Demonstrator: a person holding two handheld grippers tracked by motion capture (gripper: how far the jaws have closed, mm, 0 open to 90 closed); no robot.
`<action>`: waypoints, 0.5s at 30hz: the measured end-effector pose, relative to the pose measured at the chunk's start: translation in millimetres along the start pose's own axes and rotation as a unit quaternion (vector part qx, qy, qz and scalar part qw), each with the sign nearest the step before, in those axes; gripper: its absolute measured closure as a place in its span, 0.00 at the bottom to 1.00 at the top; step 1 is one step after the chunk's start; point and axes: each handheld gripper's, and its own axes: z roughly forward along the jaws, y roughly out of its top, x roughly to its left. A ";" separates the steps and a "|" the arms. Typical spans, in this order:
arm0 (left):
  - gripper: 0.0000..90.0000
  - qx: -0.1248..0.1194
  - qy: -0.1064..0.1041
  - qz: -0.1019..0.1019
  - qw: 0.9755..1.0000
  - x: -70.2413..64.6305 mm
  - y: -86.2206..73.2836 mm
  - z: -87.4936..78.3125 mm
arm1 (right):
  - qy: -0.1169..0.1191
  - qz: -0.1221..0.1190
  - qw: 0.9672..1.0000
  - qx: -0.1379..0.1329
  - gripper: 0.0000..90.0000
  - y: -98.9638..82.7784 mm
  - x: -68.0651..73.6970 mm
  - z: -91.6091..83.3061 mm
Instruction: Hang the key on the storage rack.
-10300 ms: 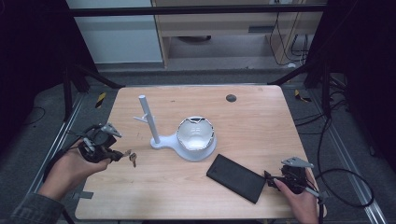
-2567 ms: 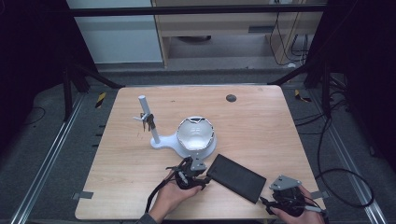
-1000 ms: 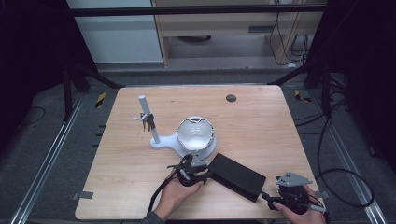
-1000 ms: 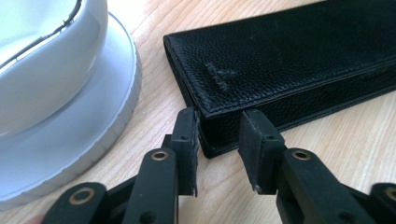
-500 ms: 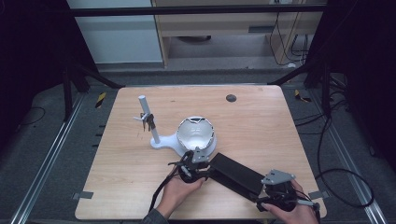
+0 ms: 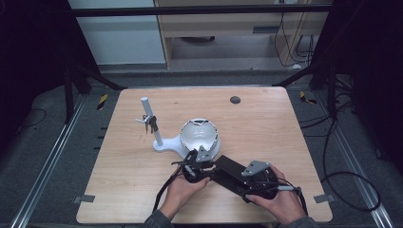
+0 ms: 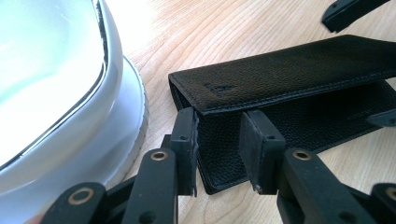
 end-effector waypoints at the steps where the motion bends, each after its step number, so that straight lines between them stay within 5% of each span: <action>1: 0.75 -0.001 -0.001 0.000 1.000 0.1 0.5 0.0 | 0.002 0.001 1.000 0.002 0.21 2.6 -0.1 2.4; 15: 0.74 -0.013 -0.005 -0.010 1.000 1.0 7.2 -0.6 | -0.012 -0.012 0.999 0.047 0.41 18.1 -4.9 16.7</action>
